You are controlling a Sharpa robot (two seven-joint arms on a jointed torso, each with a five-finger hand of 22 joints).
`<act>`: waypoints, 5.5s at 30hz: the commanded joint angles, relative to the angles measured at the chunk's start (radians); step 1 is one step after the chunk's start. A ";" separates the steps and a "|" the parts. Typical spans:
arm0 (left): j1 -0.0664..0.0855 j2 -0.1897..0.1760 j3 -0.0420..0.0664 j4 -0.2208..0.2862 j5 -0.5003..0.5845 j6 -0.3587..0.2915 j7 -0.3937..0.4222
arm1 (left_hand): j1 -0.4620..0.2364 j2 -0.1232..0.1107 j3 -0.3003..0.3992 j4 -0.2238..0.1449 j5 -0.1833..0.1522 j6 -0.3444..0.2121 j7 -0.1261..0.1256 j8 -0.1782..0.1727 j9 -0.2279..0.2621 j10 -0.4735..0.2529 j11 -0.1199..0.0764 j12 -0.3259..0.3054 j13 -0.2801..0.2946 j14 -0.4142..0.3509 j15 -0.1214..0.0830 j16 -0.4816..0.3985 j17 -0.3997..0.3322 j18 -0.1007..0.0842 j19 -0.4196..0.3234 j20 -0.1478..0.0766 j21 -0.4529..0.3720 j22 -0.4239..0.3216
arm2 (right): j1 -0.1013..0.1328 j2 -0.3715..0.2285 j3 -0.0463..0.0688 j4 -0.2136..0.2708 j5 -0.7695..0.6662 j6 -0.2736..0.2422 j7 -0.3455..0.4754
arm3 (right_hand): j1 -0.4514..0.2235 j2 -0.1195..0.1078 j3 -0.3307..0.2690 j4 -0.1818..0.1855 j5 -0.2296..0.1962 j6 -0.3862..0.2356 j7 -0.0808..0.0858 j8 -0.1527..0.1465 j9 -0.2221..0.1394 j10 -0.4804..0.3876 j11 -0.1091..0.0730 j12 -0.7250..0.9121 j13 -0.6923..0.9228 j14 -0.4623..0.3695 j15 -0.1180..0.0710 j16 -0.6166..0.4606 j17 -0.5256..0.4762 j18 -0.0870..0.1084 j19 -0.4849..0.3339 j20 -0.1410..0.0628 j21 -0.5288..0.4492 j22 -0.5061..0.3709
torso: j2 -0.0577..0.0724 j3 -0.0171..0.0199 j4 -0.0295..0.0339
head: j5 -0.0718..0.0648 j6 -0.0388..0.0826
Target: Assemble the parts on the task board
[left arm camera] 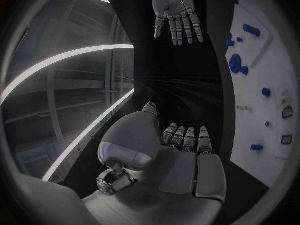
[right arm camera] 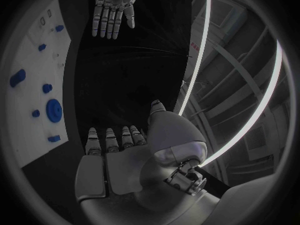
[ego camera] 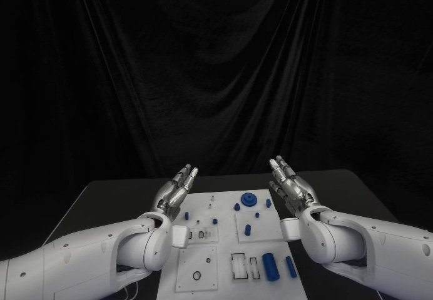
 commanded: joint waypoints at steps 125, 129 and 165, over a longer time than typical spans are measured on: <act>0.113 -0.373 -0.080 0.238 0.003 0.597 0.368 | 0.140 -0.107 0.420 -0.181 0.312 0.367 0.157 0.095 0.042 0.251 0.295 0.339 0.060 0.210 0.271 0.216 0.049 -0.023 0.317 0.236 0.210 0.096 | 0.371 -0.091 -0.114 0.108 -1.944 0.224 -0.743 | 0.383 -0.364 0.532 -0.137 -0.035 0.852 0.264 0.121 0.107 0.882 0.292 0.381 0.072 1.475 -0.005 1.328 1.004 -0.077 1.429 -0.064 1.380 1.134 | 0.297 -0.0798 0.0859 | -0.076 -0.147; 0.113 -0.372 -0.080 0.236 0.004 0.599 0.367 | 0.140 -0.107 0.420 -0.181 0.312 0.367 0.157 0.095 0.042 0.251 0.295 0.339 0.060 0.210 0.271 0.216 0.049 -0.023 0.317 0.236 0.210 0.096 | 0.360 -0.086 -0.114 0.097 -1.943 0.213 -0.737 | 0.382 -0.364 0.532 -0.137 -0.037 0.853 0.264 0.120 0.108 0.883 0.292 0.381 0.072 1.475 -0.005 1.329 1.006 -0.077 1.429 -0.064 1.381 1.136 | 0.297 -0.0797 0.0843 | -0.073 -0.147; 0.112 -0.360 -0.085 0.211 0.018 0.609 0.347 | 0.132 -0.105 0.432 -0.184 0.310 0.362 0.164 0.093 0.042 0.249 0.303 0.341 0.060 0.209 0.277 0.220 0.050 -0.027 0.304 0.237 0.203 0.092 | 0.321 -0.027 -0.114 0.033 -1.924 0.166 -0.683 | 0.369 -0.345 0.560 -0.121 -0.058 0.925 0.280 0.134 0.132 0.934 0.289 0.386 0.077 1.469 0.003 1.325 1.009 -0.076 1.419 -0.054 1.377 1.135 | 0.298 -0.0803 0.0862 | -0.079 -0.157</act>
